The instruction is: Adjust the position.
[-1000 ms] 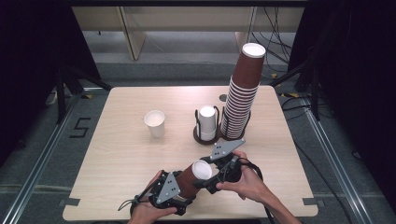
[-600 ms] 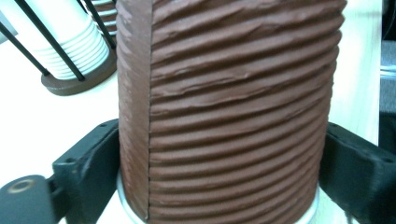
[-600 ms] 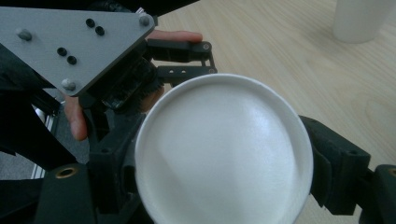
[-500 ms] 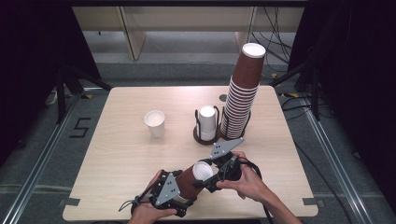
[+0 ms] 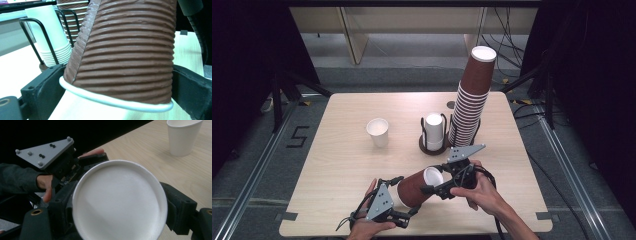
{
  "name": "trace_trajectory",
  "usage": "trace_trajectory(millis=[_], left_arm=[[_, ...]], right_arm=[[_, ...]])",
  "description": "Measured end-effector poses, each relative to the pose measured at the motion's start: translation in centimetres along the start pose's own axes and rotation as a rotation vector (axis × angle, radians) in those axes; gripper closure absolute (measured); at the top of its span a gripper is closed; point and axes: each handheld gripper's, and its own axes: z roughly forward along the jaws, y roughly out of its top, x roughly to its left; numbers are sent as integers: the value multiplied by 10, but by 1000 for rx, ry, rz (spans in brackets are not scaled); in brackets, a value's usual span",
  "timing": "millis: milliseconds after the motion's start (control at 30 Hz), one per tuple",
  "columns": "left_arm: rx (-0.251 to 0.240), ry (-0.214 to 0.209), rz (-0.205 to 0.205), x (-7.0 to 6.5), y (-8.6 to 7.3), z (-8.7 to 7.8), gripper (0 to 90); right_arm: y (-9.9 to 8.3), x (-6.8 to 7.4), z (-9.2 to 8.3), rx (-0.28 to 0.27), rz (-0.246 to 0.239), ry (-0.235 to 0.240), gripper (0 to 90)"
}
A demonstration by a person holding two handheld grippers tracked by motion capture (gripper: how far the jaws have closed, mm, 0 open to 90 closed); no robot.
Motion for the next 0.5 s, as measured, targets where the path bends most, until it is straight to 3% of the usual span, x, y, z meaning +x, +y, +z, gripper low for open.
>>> trace_trajectory(millis=[233,333,367,500], left_arm=[[-36,1,-12,0,-2,0,34],[-53,5,-12,0,-1,0,32],[-56,8,-11,0,-1,0,31],[-45,-1,5,1,0,-1,42]], right_arm=[[-4,-6,-2,-30,44,21,242],[-5,-7,-3,-37,84,53,242],[-5,-7,-3,-29,81,38,242],[-5,-9,-2,-29,82,51,241]])
